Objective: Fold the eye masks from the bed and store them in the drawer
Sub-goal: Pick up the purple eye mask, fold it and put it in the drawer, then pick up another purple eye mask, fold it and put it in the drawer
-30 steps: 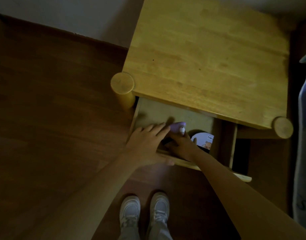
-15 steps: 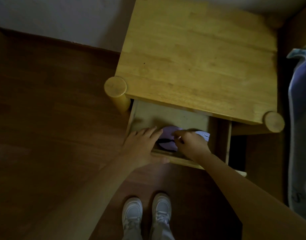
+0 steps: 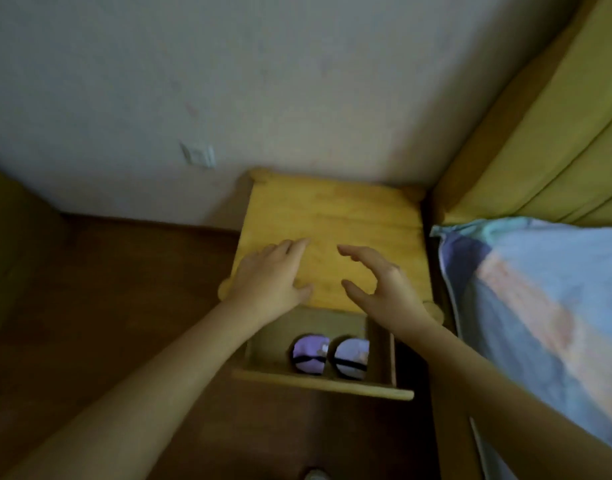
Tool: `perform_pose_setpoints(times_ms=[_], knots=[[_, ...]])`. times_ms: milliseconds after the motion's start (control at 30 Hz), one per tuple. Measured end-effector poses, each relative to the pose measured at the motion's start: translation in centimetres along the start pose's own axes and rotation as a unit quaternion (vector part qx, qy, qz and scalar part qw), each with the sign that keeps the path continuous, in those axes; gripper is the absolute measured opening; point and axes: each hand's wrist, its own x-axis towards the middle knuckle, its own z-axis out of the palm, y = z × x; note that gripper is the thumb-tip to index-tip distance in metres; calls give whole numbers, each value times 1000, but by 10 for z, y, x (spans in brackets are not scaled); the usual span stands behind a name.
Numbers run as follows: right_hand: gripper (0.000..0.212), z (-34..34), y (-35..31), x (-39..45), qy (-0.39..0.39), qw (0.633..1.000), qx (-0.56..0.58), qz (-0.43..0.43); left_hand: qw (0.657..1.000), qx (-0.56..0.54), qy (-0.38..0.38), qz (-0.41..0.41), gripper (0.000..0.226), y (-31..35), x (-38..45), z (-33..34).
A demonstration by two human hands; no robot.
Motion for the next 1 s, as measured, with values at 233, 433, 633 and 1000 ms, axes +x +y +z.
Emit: perform_pose_setpoints(times_ms=[233, 433, 633, 1000], knots=[[72, -184, -106, -17, 89, 983, -137, -81, 990, 74, 100, 59, 75, 65, 0, -193], [73, -312, -194, -64, 164, 955, -210, -126, 974, 115, 153, 119, 80, 128, -33, -339], [80, -396, -260, -127, 237, 929, -272, -85, 948, 128, 206, 207, 86, 180, -61, -442], [82, -411, -353, -277, 327, 872, -350, 98, 885, 98, 224, 396, 90, 241, -121, -483]])
